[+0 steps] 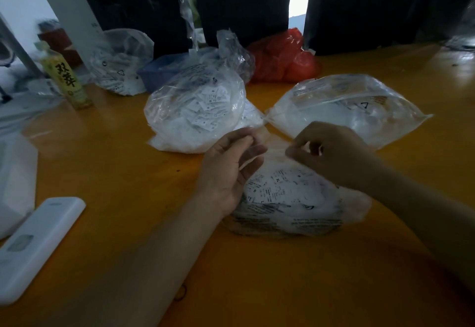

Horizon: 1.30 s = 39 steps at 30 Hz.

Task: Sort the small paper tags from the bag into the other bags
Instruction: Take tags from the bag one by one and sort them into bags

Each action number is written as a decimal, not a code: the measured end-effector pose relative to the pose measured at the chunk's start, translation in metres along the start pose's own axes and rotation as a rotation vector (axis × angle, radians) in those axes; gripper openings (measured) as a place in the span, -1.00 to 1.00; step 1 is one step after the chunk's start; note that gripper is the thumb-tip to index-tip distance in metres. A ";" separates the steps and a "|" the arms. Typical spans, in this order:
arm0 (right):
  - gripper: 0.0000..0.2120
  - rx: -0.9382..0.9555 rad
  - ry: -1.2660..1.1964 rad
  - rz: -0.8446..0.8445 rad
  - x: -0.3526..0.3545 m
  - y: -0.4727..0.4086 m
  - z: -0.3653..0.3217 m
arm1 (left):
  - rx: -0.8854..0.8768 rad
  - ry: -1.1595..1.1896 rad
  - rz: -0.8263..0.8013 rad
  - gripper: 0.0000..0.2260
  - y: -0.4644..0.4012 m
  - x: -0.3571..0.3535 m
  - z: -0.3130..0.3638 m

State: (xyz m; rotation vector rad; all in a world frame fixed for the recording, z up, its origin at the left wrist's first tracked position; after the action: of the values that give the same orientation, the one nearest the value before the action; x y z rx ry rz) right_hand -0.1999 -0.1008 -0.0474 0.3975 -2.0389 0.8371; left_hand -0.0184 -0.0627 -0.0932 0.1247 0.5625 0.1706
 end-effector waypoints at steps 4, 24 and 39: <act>-0.78 -0.288 0.034 0.228 0.031 -0.005 0.062 | -0.006 0.004 -0.006 -0.85 0.001 -0.001 0.001; -0.76 -0.348 0.749 -0.139 0.011 -0.058 0.095 | -0.011 -0.041 -0.033 -0.85 0.005 -0.005 0.001; -0.88 0.239 0.212 0.123 0.023 -0.010 -0.008 | 0.002 0.128 -0.033 -0.86 -0.003 -0.002 -0.004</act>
State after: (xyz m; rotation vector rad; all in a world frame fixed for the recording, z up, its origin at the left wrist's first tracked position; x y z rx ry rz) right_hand -0.2024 -0.1015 -0.0216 0.3024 -1.7869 1.1542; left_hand -0.0217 -0.0656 -0.0963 0.1070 0.6923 0.1462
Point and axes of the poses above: each hand's wrist, its own y-axis away from the middle knuckle, its own x-axis out of the back of the hand, z = x × y, the point moved 7 cm from there along -y, towards the middle knuckle, and after that the axes turned 4 degrees about x, right-handed, at the moved point
